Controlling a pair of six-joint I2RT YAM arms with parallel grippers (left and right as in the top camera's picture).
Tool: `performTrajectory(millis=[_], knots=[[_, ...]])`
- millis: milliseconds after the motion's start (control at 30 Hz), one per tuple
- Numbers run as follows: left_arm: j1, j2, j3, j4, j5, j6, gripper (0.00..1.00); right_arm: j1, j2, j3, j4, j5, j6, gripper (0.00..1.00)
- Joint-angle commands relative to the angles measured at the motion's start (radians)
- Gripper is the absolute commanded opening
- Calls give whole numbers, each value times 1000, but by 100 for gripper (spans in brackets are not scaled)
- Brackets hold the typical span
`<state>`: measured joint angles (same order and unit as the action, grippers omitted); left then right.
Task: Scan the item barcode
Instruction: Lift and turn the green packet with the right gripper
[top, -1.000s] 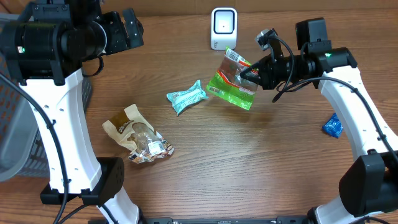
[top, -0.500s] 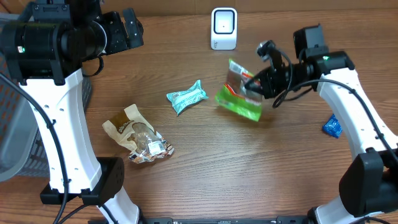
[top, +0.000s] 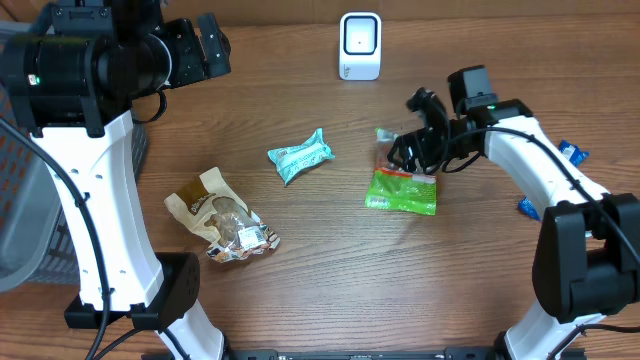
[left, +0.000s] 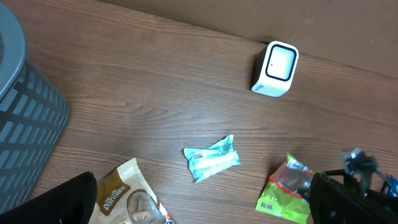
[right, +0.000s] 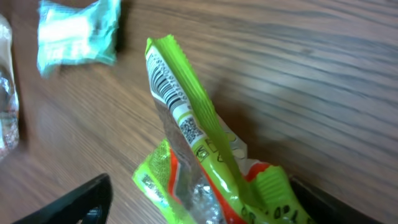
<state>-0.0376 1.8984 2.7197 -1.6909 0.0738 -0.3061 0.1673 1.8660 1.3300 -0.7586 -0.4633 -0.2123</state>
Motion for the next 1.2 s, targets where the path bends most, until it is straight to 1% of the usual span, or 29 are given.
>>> performTrajectory(millis=[0,67,200,233,267,333,400,433,467,500,567,767,833,1000,1033,1067,1133,1167], knots=[[-2,0,-1,2,-3,19,100,-63,-6,9,-19,-3,177,93],[-2,0,-1,2,-3,19,100,-98,-6,5,-80,-12,192,93],[-2,0,-1,2,-3,19,100,-120,-6,-28,-76,-5,218,98],[-2,0,-1,2,-3,19,100,-120,-6,-39,-58,21,267,100],[-2,0,-1,2,-3,19,100,-120,-6,-52,-33,62,341,100],[-2,0,-1,2,-3,19,100,-120,-6,-62,5,96,417,100],[-2,0,-1,2,-3,19,100,-120,-5,-61,47,192,551,100],[-2,0,-1,2,-3,19,100,-120,-5,-61,54,219,576,100],[-2,0,-1,2,-3,19,100,-120,-5,-60,54,349,695,100],[-2,0,-1,2,-3,19,100,-120,-5,-58,46,412,745,100],[-2,0,-1,2,-3,19,100,-120,-5,-58,22,497,786,100],[-2,0,-1,2,-3,19,100,-117,-5,-58,-63,647,780,100],[-2,0,-1,2,-3,19,100,-117,-5,-58,-69,657,757,100],[-2,0,-1,2,-3,19,100,-117,-5,-58,-101,657,755,100],[-2,0,-1,2,-3,19,100,-116,-5,-58,-99,645,748,83],[-2,0,-1,2,-3,19,100,-116,-5,-58,-82,597,706,37],[-2,0,-1,2,-3,19,100,-116,-5,-59,-53,512,679,4],[-2,0,-1,2,-3,19,100,-115,-5,-60,-33,454,660,4]])
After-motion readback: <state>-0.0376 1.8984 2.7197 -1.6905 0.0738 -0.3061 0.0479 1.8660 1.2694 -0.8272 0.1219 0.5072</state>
